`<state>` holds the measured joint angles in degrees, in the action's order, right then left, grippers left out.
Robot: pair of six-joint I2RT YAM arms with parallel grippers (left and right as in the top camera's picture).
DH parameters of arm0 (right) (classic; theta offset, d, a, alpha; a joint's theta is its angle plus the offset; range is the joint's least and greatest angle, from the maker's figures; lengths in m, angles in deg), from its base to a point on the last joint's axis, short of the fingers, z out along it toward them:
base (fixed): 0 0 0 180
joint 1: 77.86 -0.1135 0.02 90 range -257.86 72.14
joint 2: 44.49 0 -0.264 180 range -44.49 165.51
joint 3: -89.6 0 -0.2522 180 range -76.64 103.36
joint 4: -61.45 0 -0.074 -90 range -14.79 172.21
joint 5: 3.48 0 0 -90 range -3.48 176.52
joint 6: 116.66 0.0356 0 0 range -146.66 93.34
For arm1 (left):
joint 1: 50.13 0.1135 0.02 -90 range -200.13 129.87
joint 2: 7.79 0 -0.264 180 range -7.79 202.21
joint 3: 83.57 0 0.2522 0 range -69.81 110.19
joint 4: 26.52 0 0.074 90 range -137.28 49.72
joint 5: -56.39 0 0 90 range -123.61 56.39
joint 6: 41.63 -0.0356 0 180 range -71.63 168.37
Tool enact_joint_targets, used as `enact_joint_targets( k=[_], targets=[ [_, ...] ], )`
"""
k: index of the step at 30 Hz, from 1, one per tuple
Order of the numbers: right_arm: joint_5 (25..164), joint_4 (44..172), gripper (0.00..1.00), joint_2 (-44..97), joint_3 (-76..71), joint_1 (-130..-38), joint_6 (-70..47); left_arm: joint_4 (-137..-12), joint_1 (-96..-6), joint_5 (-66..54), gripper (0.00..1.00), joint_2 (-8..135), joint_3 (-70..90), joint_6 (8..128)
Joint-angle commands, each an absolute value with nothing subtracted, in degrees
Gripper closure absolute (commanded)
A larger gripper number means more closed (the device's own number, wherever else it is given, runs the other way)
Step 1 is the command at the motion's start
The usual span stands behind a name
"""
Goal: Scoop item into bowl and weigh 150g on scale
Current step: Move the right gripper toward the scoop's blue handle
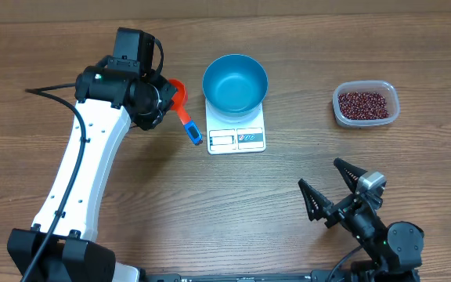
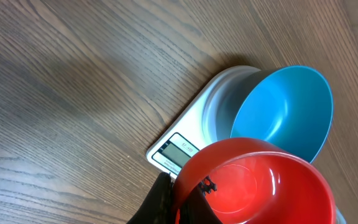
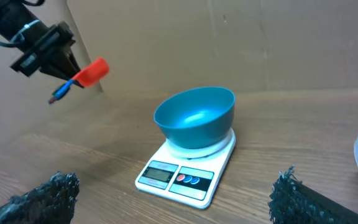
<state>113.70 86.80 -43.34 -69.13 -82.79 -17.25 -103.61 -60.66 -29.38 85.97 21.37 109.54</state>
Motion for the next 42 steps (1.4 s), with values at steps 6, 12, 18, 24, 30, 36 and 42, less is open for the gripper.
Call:
enact_joint_targets(
  k=[6, 12, 18, 24, 30, 36, 42],
  targets=[
    [116.87, 87.79, 0.00, -31.87, -59.51, -83.05, -16.81, -103.68, -61.09, -29.49, 0.96, 84.83, 20.98, 110.11],
    [118.20, 92.57, 0.00, -21.33, -50.71, -83.05, -16.83, -103.46, -61.09, -29.09, 0.96, 84.81, 20.98, 110.13],
    [118.22, 102.63, 0.00, -11.43, -38.77, -83.05, -16.86, -103.72, -61.11, -29.07, 0.96, 84.81, 20.98, 110.24],
    [121.55, 108.81, 0.00, -4.90, -30.10, -83.05, -16.79, -103.66, -62.40, -27.76, 0.96, 84.81, 20.98, 114.70],
    [124.17, 108.12, 0.00, -3.15, -29.85, -83.05, -13.14, -102.80, -66.82, -27.85, 0.96, 84.83, 20.98, 119.83],
    [125.22, 104.31, 0.06, 0.28, -29.85, -83.05, -4.94, -103.35, -68.70, -27.52, 0.96, 84.83, 20.98, 125.03],
    [127.91, 95.04, 0.12, 8.28, -29.88, -83.67, 7.25, -103.66, -71.17, -25.53, 0.96, 84.83, 20.98, 137.06]
  ],
)
